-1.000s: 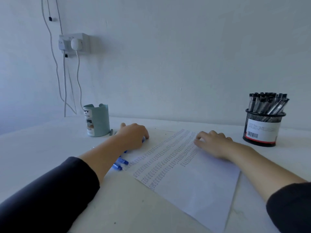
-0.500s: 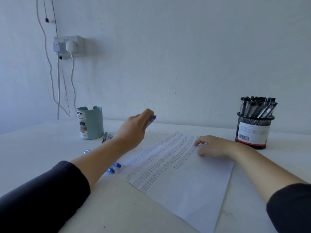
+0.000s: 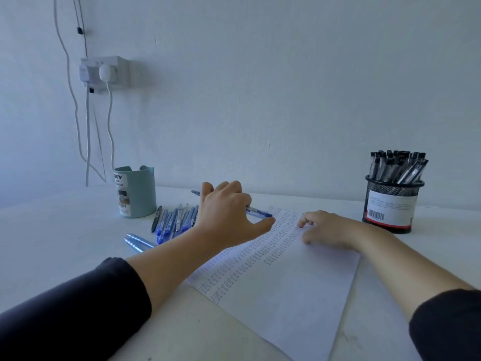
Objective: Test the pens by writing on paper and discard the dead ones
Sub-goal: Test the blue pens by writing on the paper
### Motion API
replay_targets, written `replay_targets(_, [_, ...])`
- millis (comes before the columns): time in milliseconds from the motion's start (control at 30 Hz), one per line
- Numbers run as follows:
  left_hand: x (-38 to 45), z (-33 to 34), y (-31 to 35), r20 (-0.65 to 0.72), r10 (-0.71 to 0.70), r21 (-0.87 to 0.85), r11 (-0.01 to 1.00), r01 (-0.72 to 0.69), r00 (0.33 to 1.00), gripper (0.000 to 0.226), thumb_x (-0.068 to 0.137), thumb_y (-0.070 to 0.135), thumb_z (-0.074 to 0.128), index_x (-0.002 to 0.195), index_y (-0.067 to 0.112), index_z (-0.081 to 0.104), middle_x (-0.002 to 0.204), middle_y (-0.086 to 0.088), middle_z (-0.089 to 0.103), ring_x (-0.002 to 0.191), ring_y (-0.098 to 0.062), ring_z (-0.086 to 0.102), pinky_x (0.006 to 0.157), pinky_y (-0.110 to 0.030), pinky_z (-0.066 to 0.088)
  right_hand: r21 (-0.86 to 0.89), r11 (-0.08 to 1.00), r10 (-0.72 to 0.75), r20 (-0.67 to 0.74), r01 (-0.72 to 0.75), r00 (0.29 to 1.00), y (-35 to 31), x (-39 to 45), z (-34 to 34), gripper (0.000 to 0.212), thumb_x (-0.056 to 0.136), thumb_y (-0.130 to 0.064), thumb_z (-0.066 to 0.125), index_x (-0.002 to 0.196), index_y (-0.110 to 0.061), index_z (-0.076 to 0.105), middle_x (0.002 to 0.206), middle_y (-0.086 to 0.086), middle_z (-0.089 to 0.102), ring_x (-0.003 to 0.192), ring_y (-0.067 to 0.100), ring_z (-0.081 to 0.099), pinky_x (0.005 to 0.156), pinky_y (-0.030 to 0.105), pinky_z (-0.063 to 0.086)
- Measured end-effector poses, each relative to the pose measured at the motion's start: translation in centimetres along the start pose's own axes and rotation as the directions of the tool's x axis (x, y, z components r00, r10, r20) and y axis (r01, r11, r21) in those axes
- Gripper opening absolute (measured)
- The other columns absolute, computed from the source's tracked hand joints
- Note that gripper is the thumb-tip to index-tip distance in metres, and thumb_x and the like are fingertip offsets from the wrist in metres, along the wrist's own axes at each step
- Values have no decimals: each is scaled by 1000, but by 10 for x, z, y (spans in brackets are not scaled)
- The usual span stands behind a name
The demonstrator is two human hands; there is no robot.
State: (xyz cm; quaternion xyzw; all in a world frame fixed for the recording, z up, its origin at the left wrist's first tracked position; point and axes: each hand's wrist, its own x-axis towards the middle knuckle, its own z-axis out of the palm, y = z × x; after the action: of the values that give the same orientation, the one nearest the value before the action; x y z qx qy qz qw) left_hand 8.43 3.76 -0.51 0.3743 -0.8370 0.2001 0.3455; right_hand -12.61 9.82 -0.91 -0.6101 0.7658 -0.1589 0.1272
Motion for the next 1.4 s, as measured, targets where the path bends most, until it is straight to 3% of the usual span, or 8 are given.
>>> replay_targets(500, [-5, 12, -15, -98, 90, -56, 994, -95, 991, 57, 64, 69, 43, 59, 14, 57, 65, 5, 41, 56, -15, 40, 70, -30, 20, -151, 987, 56, 45, -49, 997, -11, -3, -5, 35, 85, -35, 56, 118, -27, 50, 131, 0, 42, 115, 20, 42, 95, 34, 39])
replay_targets(700, [0, 5, -16, -229, 189, -366, 892, -265, 955, 41, 72, 0, 53, 110, -1, 68, 100, -17, 56, 62, -7, 54, 52, -30, 52, -125, 992, 22, 76, -13, 997, -12, -11, -6, 71, 82, -47, 59, 145, -32, 29, 148, 2, 25, 140, 23, 17, 105, 40, 28])
replay_targets(800, [-3, -6, -4, -195, 25, -493, 862, -120, 981, 47, 89, 36, 37, 117, 13, 67, 118, -13, 56, 83, -10, 55, 69, -33, 51, 11, 998, -61, 132, 60, 989, -14, -14, -9, 88, 74, -50, 68, 149, -35, 23, 157, -2, 16, 146, 15, 9, 113, 38, 17])
replay_targets(900, [-4, -12, 12, 76, -227, -695, 687, 214, 971, 71, 88, 70, 25, 82, 12, 66, 81, -15, 67, 61, -17, 57, 55, -26, 47, 91, 994, -72, 222, 52, 972, -16, -12, -6, 93, 70, -54, 71, 148, -44, 21, 160, -8, 10, 147, 11, 2, 119, 42, 7])
replay_targets(1000, [-1, -13, 19, 436, -415, -813, 198, 547, 798, 44, 96, 45, 47, 78, 9, 66, 65, -9, 65, 46, -14, 54, 42, -21, 41, 8, 999, -39, 262, 38, 964, -18, -9, 0, 89, 75, -54, 68, 149, -41, 19, 159, -10, 13, 146, 14, 12, 118, 37, 12])
replay_targets(1067, [-4, -11, 25, 552, -420, -766, 84, 637, 720, 23, 92, 21, 61, 74, 6, 61, 58, -9, 59, 40, -14, 47, 39, -19, 36, -35, 999, 21, 232, -13, 972, -17, -7, 0, 90, 76, -58, 64, 150, -39, 17, 160, -8, 9, 146, 16, 11, 116, 37, 13])
replay_targets(1233, [-6, -10, 29, 595, -429, -738, 44, 673, 680, 19, 86, 2, 56, 68, 7, 51, 45, -7, 47, 30, -12, 30, 36, -15, 21, -98, 991, 110, 197, -92, 974, -18, -5, 3, 107, 57, -74, 57, 150, -38, 18, 161, -3, 7, 147, 22, 9, 116, 45, 16])
replay_targets(1400, [-6, -12, 28, 581, -424, -732, 101, 673, 695, 17, 87, 6, 53, 71, 6, 58, 56, -11, 61, 41, -16, 45, 42, -19, 31, -38, 999, -28, 186, 35, 982, -30, -8, 5, 76, 84, -46, 57, 149, -41, 18, 161, -6, -5, 146, 16, -15, 116, 50, -1])
